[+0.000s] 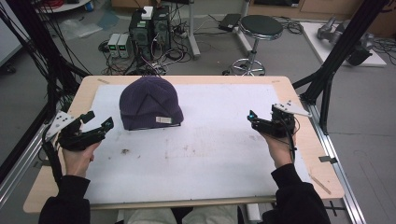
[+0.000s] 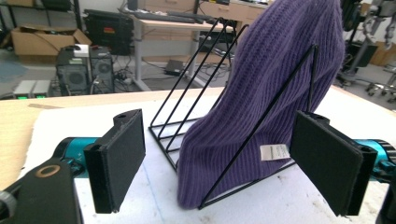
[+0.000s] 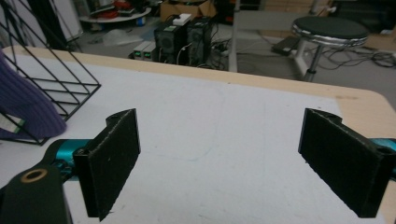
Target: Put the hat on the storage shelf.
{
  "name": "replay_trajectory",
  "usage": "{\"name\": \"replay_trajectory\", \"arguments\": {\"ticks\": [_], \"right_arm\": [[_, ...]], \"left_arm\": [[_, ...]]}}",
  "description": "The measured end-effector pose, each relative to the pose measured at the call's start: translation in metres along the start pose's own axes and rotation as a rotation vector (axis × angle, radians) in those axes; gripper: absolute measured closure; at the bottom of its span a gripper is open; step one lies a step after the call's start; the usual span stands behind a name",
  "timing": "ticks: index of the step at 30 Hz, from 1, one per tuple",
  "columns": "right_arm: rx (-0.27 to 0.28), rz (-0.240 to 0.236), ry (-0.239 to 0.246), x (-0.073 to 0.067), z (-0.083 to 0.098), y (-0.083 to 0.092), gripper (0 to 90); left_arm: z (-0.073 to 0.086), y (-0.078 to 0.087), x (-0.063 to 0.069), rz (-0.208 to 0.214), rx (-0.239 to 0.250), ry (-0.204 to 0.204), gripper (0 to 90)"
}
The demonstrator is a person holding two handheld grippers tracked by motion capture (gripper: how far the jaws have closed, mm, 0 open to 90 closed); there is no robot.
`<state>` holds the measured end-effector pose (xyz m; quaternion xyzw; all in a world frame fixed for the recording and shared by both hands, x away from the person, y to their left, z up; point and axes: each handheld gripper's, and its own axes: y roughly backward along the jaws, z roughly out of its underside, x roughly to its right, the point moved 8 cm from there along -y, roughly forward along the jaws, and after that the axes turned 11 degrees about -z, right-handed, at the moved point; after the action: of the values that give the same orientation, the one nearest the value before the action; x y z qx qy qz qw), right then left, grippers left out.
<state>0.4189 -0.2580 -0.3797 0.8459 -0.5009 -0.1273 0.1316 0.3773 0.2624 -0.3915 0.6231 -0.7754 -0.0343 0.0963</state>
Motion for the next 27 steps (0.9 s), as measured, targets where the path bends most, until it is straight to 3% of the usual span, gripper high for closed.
{"name": "replay_trajectory", "arguments": {"ticks": [5,8,15,19,23,27], "right_arm": [[0.04,0.046,0.008,0.006,0.013,0.011,12.1],[0.059,0.063,-0.002,0.009,0.02,0.015,12.1],[0.128,0.119,-0.004,0.017,0.033,0.023,12.1],[0.2,0.145,0.017,0.016,0.038,0.03,12.1],[0.219,0.156,0.03,0.016,0.043,0.033,12.1],[0.24,0.191,0.025,0.021,0.05,0.034,12.0]], "left_arm": [[0.008,0.005,-0.004,-0.028,0.024,0.027,18.7],[0.013,0.004,-0.008,-0.036,0.013,0.038,18.1],[0.017,0.01,-0.012,-0.068,0.036,0.03,17.7],[0.022,0.015,-0.014,-0.134,0.063,0.016,16.5],[0.026,0.018,-0.017,-0.138,0.068,0.036,15.7],[0.029,0.02,-0.018,-0.167,0.086,0.02,15.7]]}}
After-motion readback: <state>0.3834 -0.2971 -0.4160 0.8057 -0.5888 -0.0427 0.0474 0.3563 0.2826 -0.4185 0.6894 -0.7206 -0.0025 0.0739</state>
